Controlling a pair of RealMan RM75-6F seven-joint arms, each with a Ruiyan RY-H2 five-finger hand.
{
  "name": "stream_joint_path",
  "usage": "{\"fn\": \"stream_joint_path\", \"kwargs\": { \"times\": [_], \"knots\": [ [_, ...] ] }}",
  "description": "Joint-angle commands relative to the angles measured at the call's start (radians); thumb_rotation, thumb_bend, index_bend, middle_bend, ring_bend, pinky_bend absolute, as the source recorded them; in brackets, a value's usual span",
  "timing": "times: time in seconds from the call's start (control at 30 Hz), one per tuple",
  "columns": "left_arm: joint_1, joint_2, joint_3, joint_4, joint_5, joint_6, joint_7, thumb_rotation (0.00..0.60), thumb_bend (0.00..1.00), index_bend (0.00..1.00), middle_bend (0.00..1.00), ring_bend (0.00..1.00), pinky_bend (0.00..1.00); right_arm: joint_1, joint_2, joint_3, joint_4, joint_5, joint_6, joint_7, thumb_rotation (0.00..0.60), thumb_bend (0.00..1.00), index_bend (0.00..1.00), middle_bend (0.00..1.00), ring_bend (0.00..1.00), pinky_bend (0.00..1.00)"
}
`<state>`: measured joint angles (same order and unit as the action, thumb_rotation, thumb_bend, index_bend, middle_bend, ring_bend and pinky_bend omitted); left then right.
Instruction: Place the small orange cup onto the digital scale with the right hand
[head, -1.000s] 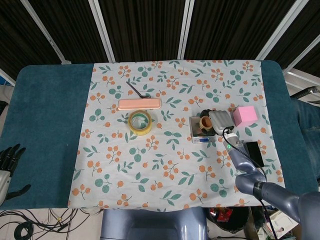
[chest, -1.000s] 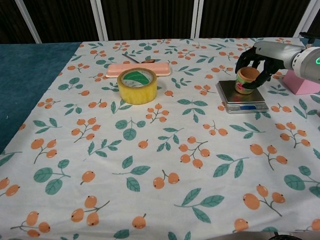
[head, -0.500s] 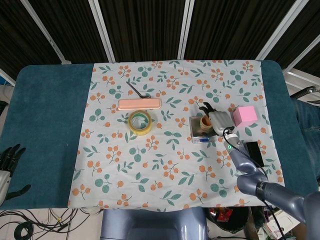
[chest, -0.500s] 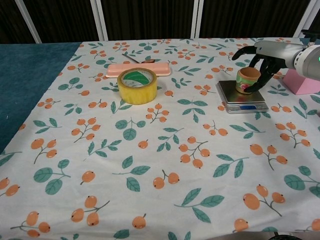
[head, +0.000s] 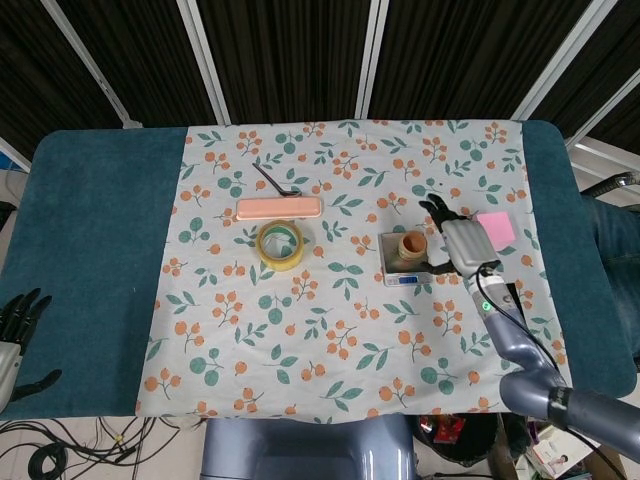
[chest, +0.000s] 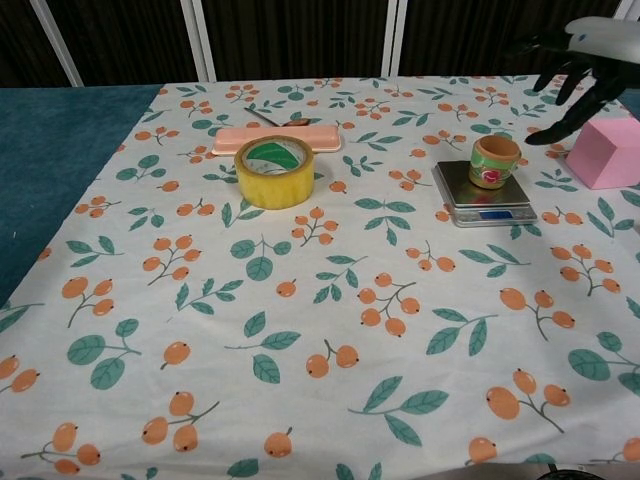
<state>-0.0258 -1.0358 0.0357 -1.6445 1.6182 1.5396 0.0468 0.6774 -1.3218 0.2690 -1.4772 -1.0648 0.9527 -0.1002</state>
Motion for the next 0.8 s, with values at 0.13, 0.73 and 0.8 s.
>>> {"fn": "stream_joint_path", "kwargs": {
  "times": [0.13,0.73,0.8],
  "knots": [
    [0.002,-0.003,0.001,-0.001,0.007,0.007,0.004,0.600,0.12,0.01,0.00,0.00,0.13,-0.245,0.228,-0.148,-0.315,-0.215,0.312,-0.092,0.600,0.09,0.10,0.00,0.21,0.27],
    [0.010,-0.021,0.001,0.035,0.058,0.058,0.004,0.600,0.12,0.01,0.00,0.00,0.10,-0.597,0.140,-0.334,-0.203,-0.459,0.711,-0.135,0.600,0.09,0.10,0.00,0.19,0.24],
    [0.011,-0.023,0.002,0.038,0.061,0.061,0.007,0.600,0.12,0.01,0.00,0.00,0.10,-0.601,0.132,-0.324,-0.189,-0.465,0.719,-0.131,0.600,0.09,0.10,0.00,0.19,0.24]
  ]
}}
